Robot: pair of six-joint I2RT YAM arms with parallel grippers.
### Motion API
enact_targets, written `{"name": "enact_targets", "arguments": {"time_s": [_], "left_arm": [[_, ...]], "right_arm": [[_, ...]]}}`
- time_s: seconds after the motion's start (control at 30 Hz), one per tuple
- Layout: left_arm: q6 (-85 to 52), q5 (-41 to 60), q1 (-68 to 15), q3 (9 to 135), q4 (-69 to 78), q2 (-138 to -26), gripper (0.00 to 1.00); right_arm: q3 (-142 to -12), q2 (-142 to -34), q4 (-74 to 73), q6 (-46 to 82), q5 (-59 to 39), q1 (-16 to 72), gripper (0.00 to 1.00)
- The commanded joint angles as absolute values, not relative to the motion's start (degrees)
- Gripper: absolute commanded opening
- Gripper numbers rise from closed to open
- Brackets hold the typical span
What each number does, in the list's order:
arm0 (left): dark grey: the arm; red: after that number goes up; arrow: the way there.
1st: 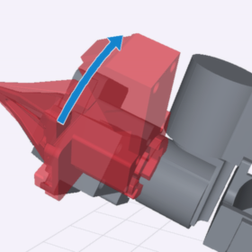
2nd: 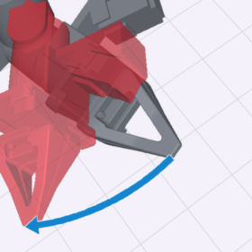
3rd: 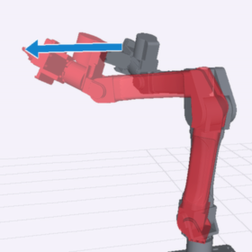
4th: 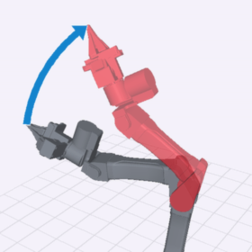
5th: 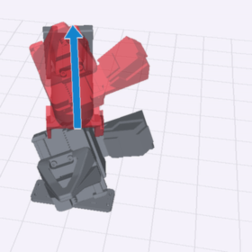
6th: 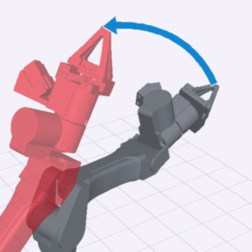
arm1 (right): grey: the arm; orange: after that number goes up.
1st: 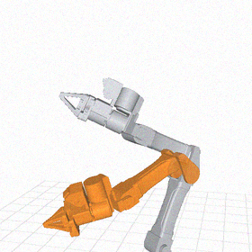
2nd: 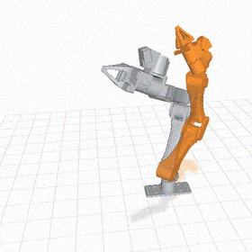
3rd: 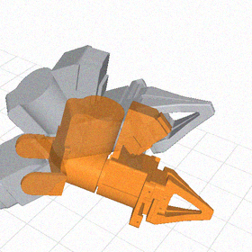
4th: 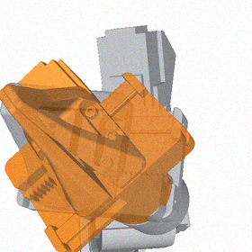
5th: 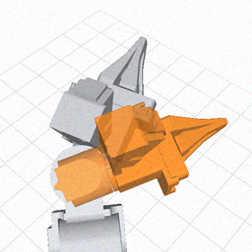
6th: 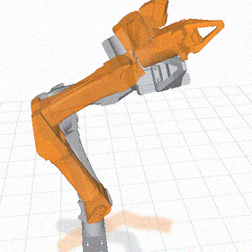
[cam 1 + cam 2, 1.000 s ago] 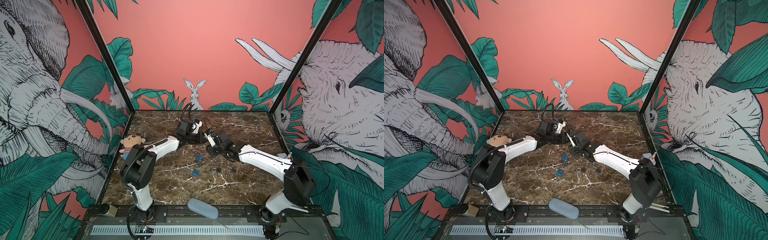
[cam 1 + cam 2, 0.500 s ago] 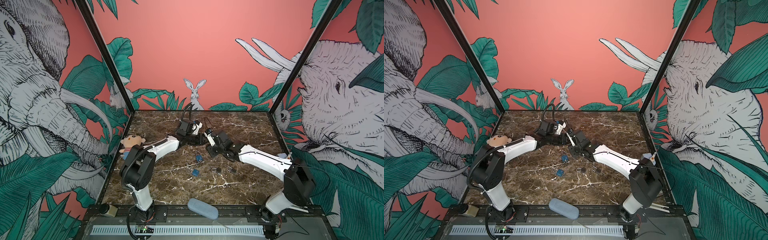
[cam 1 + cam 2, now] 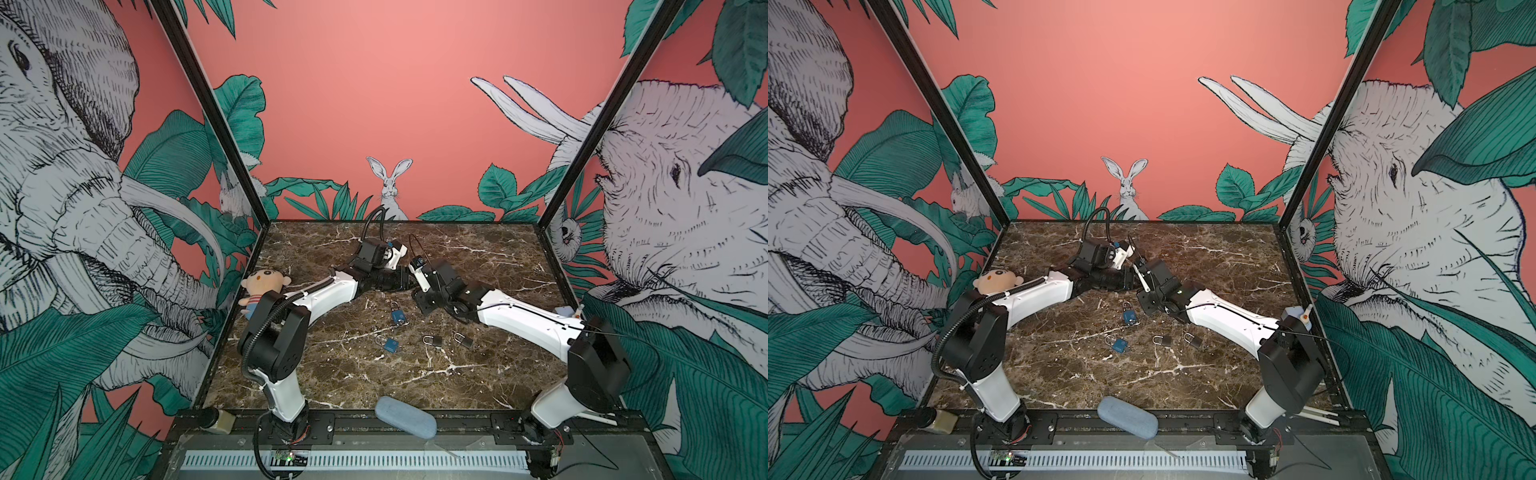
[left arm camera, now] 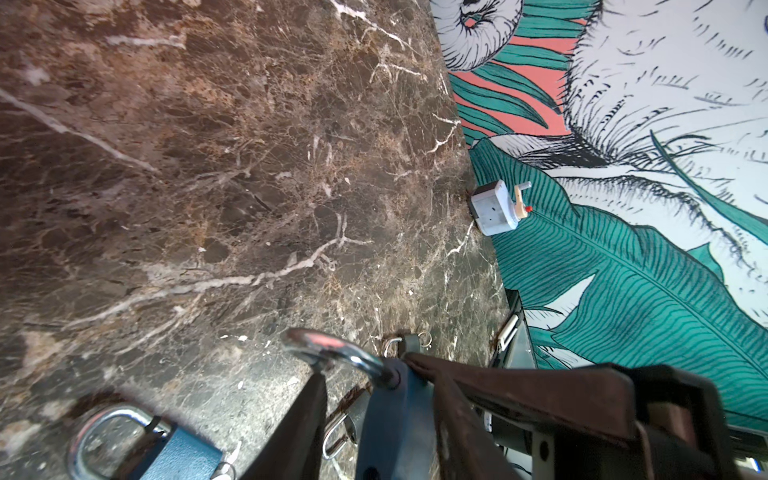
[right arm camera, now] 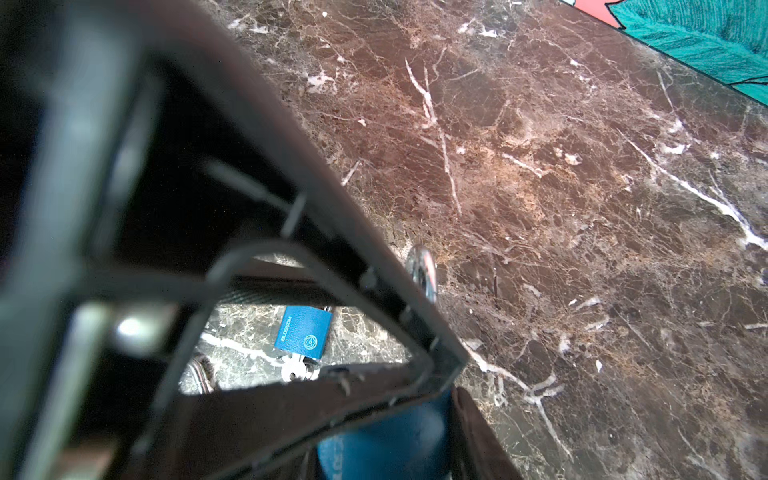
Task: Lock with the key
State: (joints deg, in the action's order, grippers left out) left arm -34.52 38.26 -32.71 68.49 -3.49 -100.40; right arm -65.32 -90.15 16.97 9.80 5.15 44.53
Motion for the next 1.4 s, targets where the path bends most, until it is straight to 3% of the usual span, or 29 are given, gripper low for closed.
{"name": "enact_targets", "arguments": {"time_s": [0.0,1.03,1.23,1.37], "left_arm": [[-36.0,40.7,-32.8,68.7,-1.9,-99.1,0.45],[-40.6,46.3,-34.1,72.4,3.2,-106.1,0.38],[-40.7,46.2,-34.2,72.4,3.3,-106.5,0.29],[-40.6,46.1,-34.2,72.3,3.3,-106.5,0.12]], "right_arm": [[-67.3,-89.6,13.5,9.5,5.5,45.0,0.12],[-68.7,-90.9,13.6,8.7,6.1,46.0,0.11],[-69.0,-90.9,13.8,8.4,6.6,46.1,0.11],[-68.9,-90.8,13.8,8.2,7.0,46.2,0.11]]}}
